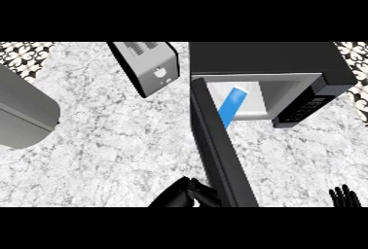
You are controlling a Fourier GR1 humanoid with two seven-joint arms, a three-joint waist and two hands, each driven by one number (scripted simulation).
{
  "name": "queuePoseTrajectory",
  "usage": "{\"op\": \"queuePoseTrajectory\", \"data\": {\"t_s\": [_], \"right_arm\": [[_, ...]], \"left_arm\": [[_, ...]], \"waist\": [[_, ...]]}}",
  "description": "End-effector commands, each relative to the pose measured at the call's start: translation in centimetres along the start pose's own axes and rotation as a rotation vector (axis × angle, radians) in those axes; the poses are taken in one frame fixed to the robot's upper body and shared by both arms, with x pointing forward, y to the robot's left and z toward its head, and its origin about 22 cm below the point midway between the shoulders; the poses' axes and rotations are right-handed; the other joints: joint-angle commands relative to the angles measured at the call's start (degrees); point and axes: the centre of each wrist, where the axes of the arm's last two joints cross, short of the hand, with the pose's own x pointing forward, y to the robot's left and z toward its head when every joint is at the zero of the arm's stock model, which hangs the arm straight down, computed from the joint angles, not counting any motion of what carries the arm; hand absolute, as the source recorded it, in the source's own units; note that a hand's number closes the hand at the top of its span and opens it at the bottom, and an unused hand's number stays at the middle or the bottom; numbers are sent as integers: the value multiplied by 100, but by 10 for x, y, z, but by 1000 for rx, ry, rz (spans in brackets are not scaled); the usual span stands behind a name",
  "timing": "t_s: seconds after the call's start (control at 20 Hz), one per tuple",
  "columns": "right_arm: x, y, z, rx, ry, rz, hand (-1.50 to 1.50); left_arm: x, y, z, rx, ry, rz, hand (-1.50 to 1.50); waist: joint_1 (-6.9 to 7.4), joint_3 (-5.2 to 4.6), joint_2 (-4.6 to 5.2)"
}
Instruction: Pick up the milk, place it into the microwave and close the microwave
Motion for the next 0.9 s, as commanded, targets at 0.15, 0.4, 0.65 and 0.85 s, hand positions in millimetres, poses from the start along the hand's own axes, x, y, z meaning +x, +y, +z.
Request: {"op": "queuePoseTrajectory", "data": {"t_s": [0.15,0.4,0.65,0.85], "right_arm": [[14,0,4,101,-127,-122,-150],[36,9,-14,172,-175,-154,-150],[55,11,-27,234,-240,-196,-150],[79,7,-32,269,-258,-208,-150]], "left_arm": [[-28,-51,-27,-89,47,-120,150],[-32,-59,-46,-115,124,-94,150],[-43,-67,-52,-91,192,-86,150],[-45,-48,-68,21,157,-49,150]], "waist": [[-72,5,7],[-275,-3,33],[-487,-3,51],[-694,-22,88]]}}
